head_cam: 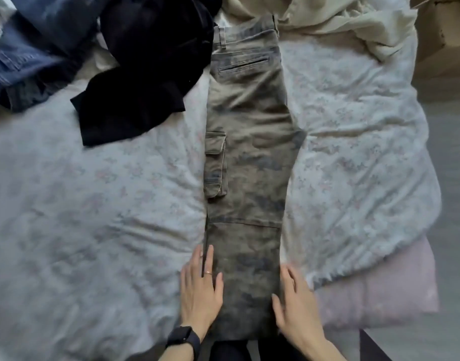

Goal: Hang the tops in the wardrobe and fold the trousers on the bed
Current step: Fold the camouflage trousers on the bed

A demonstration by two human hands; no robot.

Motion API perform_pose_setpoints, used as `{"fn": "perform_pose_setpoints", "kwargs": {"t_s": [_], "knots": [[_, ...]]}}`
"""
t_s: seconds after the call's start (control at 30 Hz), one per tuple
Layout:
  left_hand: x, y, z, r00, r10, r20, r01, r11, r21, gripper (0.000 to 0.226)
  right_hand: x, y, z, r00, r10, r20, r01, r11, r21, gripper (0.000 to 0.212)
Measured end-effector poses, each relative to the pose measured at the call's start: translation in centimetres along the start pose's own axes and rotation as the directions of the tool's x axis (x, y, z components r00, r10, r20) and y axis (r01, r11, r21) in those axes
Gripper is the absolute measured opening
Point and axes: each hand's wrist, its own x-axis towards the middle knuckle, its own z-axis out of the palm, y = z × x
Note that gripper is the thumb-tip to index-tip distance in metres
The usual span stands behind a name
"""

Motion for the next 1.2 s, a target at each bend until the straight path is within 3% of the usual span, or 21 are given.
{"fn": "perform_pose_setpoints", "kwargs": {"t_s": [0.07,0.17,0.3,0.4,0.5,0.63,0.73,0.9,1.0,1.2], "knots": [[-3.2,-0.4,0.7,0.99,-0.138,0.041,0.141,0.989,-0.055,0.071,-2.7,0.8,0.9,0.989,0.125,0.077,-0.136,0.976,0.169,0.057],[-5.8,-1.6,1.7,0.923,-0.332,0.197,0.373,0.897,-0.239,0.054,-4.2,0.9,1.7,0.933,0.247,0.261,-0.325,0.89,0.32,0.043],[-7.2,-3.4,2.2,0.852,-0.379,0.36,0.506,0.771,-0.387,0.044,-4.3,1.4,3.5,0.873,0.333,0.356,-0.447,0.837,0.315,0.025],[-7.4,-4.5,2.9,0.811,-0.403,0.424,0.564,0.729,-0.387,0.053,-4.0,1.7,4.5,0.854,0.295,0.428,-0.439,0.85,0.29,0.032],[-8.0,-5.5,3.9,0.803,-0.392,0.448,0.564,0.744,-0.36,0.054,-4.6,2.5,5.4,0.844,0.264,0.467,-0.426,0.859,0.284,0.028],[-10.1,-5.5,3.6,0.802,-0.355,0.481,0.555,0.742,-0.376,0.028,-6.8,3.5,5.3,0.842,0.243,0.481,-0.408,0.871,0.273,0.016],[-13.4,-4.7,2.3,0.8,-0.308,0.514,0.536,0.752,-0.384,0.029,-9.3,3.3,2.8,0.876,0.19,0.442,-0.345,0.889,0.302,0.014],[-18.6,-2.4,-2.0,0.826,-0.233,0.514,0.498,0.728,-0.471,0.042,-13.9,4.5,-2.4,0.894,0.084,0.441,-0.295,0.849,0.438,0.046],[-21.5,-0.3,-4.9,0.843,-0.17,0.511,0.46,0.72,-0.519,0.039,-17.2,4.4,-6.0,0.882,0.037,0.47,-0.313,0.792,0.525,0.025],[-26.9,2.4,-5.9,0.854,-0.154,0.497,0.431,0.746,-0.508,0.05,-22.8,5.5,-7.8,0.903,0.028,0.429,-0.314,0.725,0.613,0.032]]}}
